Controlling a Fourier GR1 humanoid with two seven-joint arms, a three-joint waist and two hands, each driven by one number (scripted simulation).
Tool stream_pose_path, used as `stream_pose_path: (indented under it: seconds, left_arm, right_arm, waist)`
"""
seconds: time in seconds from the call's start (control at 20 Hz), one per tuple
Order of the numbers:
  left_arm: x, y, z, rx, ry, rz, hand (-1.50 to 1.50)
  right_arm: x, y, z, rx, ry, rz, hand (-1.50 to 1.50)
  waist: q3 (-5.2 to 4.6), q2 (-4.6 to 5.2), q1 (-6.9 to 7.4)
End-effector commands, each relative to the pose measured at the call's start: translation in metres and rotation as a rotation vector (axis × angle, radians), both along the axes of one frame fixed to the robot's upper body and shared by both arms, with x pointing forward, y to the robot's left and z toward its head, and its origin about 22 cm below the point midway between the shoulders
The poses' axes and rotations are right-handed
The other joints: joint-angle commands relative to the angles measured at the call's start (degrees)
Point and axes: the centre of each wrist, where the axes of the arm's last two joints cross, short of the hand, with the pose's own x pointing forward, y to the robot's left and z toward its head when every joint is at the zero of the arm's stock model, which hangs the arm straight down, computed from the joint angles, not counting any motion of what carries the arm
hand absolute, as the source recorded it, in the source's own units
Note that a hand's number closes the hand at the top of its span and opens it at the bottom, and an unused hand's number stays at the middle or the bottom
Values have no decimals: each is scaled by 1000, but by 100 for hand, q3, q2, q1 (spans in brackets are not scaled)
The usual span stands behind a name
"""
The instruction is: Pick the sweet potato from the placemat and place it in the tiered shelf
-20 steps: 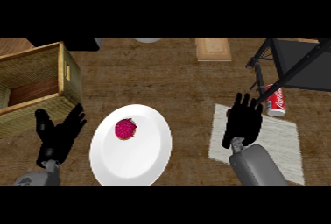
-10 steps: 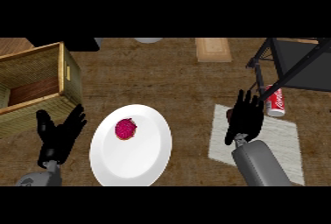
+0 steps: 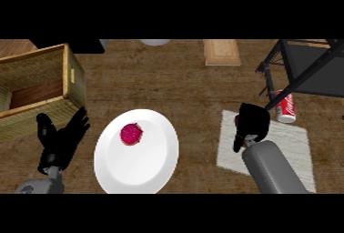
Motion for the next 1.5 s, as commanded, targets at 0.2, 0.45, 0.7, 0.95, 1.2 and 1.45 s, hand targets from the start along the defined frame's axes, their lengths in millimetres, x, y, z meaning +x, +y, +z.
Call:
stream_pose_path:
  seconds: [0.2,0.45,0.7,0.95,1.2,1.45]
  left_arm:
    - [-1,-4,3,-11,11,-7,0]
    - [15,4,-2,14,7,18,0]
    - [-6,15,2,18,-3,41,0]
    - [-20,9,-8,-5,27,54,0]
    - [-16,22,-2,20,20,58,0]
    - [-24,6,-10,-12,5,31,0]
  right_arm:
    - [-19,17,-38,57,59,90,150]
    - [-24,30,-25,71,-40,208,150]
    - [-25,11,24,356,-156,336,150]
    - [-42,-35,54,642,-243,432,150]
    - [-70,-63,145,628,-415,474,150]
    - [-114,-99,206,603,-569,367,150]
  waist:
    - [59,79,-18]
    - [56,78,-75]
    - [62,9,-171]
    - [63,-22,-260]
    - [47,-24,-300]
    - [49,6,-229]
